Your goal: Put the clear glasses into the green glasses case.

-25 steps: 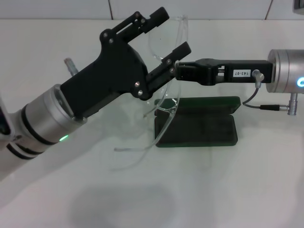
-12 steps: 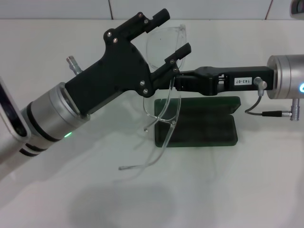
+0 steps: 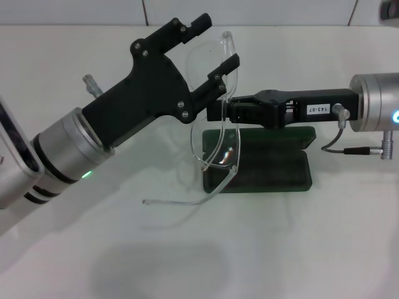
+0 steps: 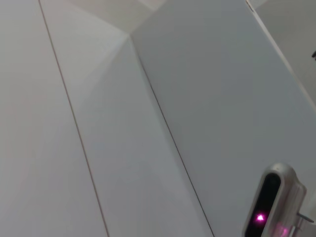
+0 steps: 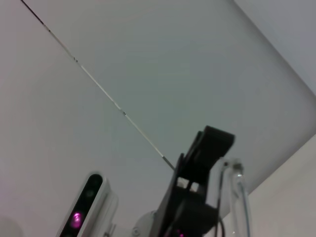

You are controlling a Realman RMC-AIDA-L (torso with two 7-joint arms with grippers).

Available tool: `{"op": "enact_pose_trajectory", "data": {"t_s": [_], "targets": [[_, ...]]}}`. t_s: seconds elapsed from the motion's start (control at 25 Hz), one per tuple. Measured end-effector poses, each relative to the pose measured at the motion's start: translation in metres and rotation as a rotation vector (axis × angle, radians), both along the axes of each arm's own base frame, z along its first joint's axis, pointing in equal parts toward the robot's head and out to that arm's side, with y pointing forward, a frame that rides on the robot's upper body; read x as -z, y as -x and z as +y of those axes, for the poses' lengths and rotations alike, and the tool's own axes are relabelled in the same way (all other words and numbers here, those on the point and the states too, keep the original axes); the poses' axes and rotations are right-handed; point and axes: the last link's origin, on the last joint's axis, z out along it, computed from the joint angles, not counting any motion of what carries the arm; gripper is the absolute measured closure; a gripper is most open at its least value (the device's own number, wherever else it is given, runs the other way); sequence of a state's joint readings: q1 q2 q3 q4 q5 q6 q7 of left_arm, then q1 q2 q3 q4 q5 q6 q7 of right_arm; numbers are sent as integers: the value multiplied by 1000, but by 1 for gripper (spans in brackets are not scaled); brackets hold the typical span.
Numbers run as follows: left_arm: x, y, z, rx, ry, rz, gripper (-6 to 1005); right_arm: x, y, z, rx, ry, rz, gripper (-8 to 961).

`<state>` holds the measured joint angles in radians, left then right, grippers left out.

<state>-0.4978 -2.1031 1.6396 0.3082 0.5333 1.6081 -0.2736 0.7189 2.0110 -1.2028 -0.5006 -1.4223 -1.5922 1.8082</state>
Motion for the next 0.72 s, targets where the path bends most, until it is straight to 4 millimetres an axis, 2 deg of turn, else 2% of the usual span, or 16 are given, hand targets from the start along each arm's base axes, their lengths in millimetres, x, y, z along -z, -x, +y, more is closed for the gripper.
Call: {"op": "enact_pose_trajectory", "data": {"t_s": [0.32,0.72], "targets": [[-14,2,-22,78,-1,-98,424,-15,-10,7,57,-86,58,817],[-14,20,-33,16,13,-99,424,-60,-30,13,132,-269,214,814]]}}
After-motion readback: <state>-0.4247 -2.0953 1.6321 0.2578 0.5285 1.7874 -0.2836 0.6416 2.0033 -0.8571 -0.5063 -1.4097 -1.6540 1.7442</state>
